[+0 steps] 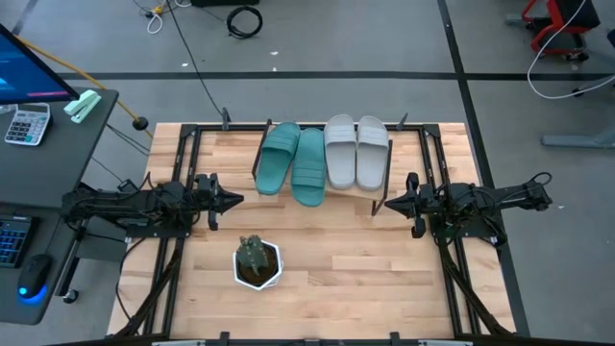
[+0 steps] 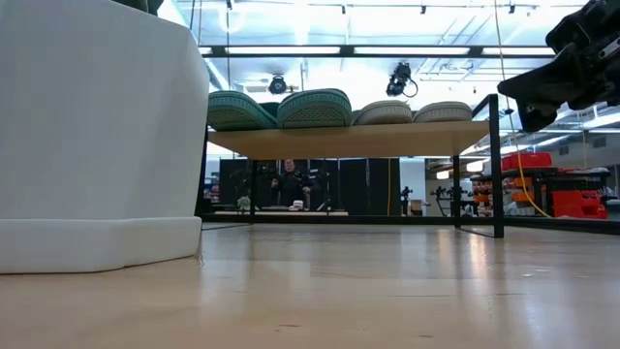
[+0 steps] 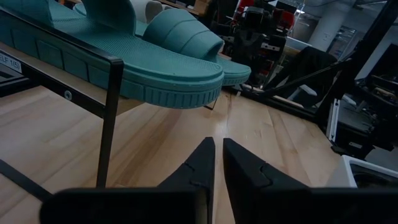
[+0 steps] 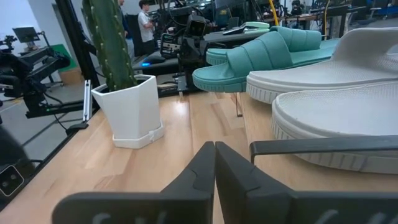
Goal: Pick and place slides into the shelf
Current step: Return to Home Position
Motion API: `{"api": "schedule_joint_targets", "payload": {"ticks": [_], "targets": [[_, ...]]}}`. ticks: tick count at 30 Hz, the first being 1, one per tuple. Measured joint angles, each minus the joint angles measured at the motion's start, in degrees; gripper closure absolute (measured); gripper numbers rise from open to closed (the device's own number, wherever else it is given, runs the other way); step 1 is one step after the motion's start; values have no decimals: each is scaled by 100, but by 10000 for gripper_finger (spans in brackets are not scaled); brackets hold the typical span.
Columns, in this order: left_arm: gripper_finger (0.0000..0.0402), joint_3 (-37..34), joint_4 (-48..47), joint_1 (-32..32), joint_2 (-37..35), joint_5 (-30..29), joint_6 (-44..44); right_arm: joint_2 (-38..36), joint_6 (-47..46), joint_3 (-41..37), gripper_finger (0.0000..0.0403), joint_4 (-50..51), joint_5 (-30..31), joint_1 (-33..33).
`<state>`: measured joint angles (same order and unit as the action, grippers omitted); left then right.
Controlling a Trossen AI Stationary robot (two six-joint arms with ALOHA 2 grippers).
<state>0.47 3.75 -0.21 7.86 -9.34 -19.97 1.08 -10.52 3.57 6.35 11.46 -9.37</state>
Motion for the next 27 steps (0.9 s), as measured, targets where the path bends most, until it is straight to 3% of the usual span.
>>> {"api": "schedule_joint_targets", "payload": {"ticks": [16,27], "targets": [[376,0,0,-1,0,-2,0,0,0,0,385,0,2,2],[361,0,0,-2,0,-2,0,2,0,0,385,0,2,0]]}}
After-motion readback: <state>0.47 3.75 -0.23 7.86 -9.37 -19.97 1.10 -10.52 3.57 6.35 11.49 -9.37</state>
